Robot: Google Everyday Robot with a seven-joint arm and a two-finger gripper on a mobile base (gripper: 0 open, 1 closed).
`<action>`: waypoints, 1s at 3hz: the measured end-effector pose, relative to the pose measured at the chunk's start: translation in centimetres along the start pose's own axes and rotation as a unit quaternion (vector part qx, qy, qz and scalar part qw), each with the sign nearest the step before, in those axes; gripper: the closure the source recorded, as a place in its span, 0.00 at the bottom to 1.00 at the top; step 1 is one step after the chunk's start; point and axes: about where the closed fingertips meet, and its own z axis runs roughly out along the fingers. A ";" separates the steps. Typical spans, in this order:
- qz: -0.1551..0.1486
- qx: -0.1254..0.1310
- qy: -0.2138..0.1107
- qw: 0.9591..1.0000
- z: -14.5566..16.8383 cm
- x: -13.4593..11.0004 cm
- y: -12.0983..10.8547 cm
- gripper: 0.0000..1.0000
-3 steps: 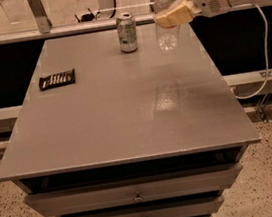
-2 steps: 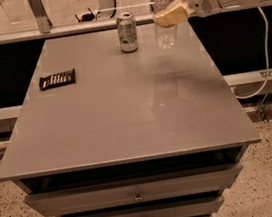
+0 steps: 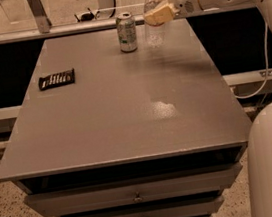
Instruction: Move water bottle near 7up can
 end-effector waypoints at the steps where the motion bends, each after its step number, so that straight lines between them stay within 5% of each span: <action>1: 0.012 -0.005 0.011 1.000 1.4 0.3 -0.8 1.00; 3: 0.056 -0.030 0.024 0.998 3.5 0.5 -0.7 1.00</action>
Offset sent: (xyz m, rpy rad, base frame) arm 0.0404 0.0052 -0.0034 0.0104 0.1666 -0.0208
